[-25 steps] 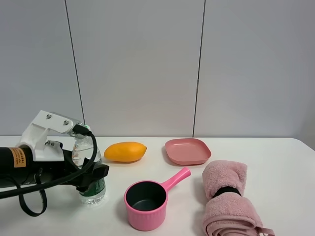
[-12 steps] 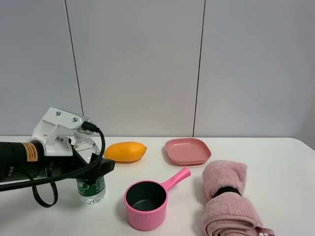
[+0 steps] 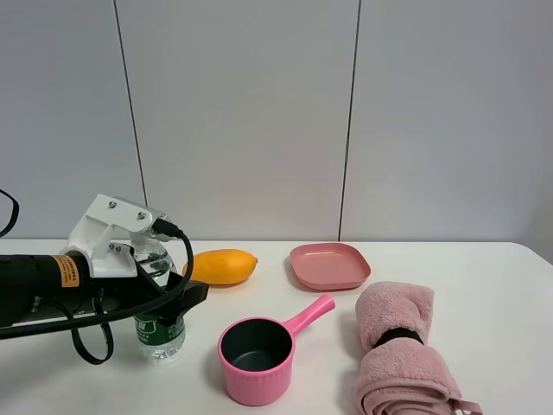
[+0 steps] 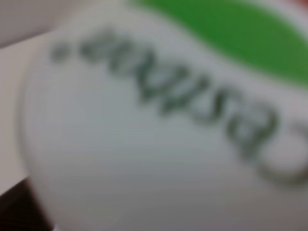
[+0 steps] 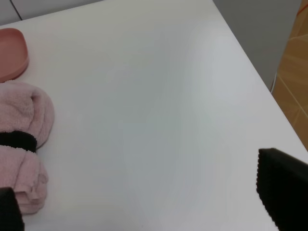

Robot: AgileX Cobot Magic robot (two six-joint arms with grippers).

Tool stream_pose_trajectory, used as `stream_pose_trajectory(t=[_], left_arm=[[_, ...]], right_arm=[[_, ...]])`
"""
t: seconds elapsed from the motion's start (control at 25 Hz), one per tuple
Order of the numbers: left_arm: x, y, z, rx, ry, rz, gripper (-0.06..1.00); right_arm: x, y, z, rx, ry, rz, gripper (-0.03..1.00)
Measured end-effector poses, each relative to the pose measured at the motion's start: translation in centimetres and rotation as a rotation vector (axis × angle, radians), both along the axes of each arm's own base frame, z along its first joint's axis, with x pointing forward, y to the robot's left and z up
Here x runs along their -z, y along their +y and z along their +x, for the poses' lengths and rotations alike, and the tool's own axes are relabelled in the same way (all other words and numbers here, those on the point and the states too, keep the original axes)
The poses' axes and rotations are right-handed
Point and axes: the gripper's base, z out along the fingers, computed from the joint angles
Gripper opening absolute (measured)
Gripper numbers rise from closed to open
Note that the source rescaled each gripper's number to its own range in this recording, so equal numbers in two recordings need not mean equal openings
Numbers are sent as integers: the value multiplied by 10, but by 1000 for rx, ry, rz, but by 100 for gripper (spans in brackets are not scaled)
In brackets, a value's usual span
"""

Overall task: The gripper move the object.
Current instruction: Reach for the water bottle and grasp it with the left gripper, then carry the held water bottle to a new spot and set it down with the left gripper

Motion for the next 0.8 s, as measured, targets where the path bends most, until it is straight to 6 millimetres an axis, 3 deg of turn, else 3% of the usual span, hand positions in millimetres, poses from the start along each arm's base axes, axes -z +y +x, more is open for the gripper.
stream_pose_trajectory(t=[0.16, 0.24, 0.32, 0.52, 0.56, 0.8], left_arm=[[0, 0, 0, 5, -1, 1, 98], [1, -1, 0, 15, 1, 6, 87], [2, -1, -1, 19, 9, 13, 69], [2, -1, -1, 24, 14, 19, 7], [2, -1, -1, 29, 13, 20, 0], [-5, -3, -1, 50, -3, 30, 0]], right_arm=[[0, 0, 0, 0, 0, 0, 100], [0, 0, 0, 0, 0, 0, 100], [0, 0, 0, 0, 0, 0, 100], [0, 0, 0, 0, 0, 0, 100], [0, 0, 0, 0, 0, 0, 100], [0, 0, 0, 0, 0, 0, 100]])
